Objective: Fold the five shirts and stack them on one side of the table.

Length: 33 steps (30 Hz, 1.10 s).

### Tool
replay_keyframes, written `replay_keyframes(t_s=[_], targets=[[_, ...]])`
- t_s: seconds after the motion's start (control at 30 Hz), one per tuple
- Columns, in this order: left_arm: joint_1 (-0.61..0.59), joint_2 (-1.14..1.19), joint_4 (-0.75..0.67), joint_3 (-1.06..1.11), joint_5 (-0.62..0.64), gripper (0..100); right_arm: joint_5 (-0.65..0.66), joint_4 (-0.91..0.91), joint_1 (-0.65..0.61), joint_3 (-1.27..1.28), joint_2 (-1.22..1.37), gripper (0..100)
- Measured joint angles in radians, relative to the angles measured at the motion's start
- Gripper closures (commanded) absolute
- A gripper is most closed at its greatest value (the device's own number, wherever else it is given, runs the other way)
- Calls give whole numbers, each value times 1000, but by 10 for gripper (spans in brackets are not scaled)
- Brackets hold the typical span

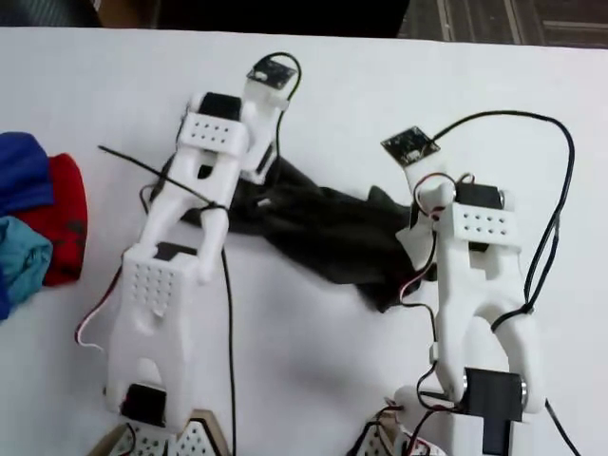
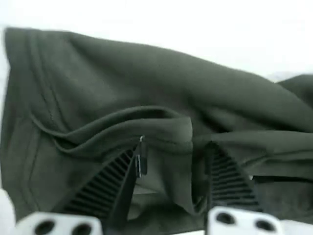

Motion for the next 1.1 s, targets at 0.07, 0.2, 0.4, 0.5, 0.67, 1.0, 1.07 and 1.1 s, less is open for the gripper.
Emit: replay_keyframes(t_s=[0.07, 0.2, 0.4, 0.5, 0.67, 1.0, 1.07, 1.1], targets=[[0, 0, 0, -6, 0, 814, 0, -11, 0, 12, 0, 978], [-3, 0, 0, -6, 0, 818, 0, -11, 0, 12, 0, 978], [-2, 8, 0, -6, 0, 816, 0, -11, 0, 12, 0, 978], [-3, 43, 0, -6, 0, 816, 0, -11, 0, 12, 0, 978], [-2, 97, 0, -6, 0, 819, 0, -11, 0, 12, 0, 978], [-2, 100, 58, -140, 3, 975, 0, -11, 0, 14, 0, 978], [-2, 100, 106, -206, 3, 976, 0, -11, 0, 14, 0, 978], [-2, 100, 132, -247, 3, 976, 0, -11, 0, 14, 0, 978]])
